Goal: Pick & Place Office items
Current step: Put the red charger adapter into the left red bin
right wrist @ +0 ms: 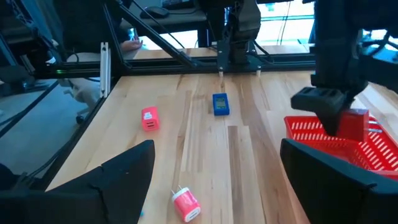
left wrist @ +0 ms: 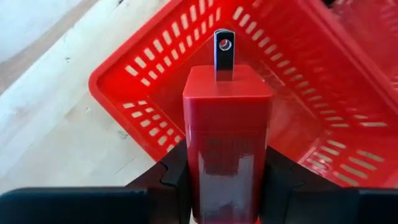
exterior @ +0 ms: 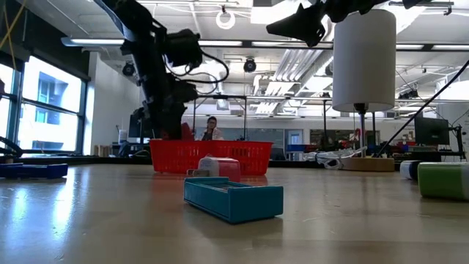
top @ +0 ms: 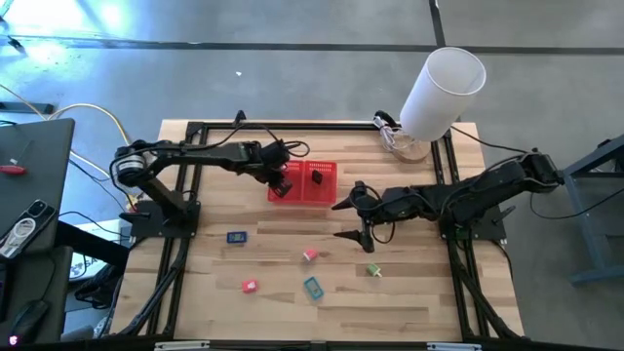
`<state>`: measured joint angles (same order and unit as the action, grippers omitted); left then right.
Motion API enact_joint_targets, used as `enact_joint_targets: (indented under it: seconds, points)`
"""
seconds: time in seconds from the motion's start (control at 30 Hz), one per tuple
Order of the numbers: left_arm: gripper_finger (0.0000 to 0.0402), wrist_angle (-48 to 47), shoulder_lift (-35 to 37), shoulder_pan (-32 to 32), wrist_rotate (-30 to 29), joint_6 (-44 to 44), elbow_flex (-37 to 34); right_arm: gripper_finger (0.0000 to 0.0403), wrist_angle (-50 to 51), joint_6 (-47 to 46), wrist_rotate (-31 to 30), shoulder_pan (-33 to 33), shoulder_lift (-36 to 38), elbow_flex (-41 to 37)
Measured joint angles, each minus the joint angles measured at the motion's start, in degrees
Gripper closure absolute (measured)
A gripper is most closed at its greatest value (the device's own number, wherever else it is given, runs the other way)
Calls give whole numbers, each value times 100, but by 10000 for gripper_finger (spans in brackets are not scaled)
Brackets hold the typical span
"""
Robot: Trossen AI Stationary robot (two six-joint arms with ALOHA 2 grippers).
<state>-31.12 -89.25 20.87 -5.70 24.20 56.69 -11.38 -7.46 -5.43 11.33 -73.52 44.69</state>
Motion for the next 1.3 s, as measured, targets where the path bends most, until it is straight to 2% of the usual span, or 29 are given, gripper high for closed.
enact_joint_targets:
  seconds: [0.23,0.63,1.0,1.3]
  points:
    - [281,189,-251,121,485,-21,2,69,0,0,4,0,0,0]
    - [275,253,-251,121,492,25,2,69,22,0,4,0,0,0]
    - [233,295,-251,108,487,22,0,69,22,-2,4,2,0,0]
    - [230,518,-249,108,478,-127,30,69,22,-2,4,2,0,0]
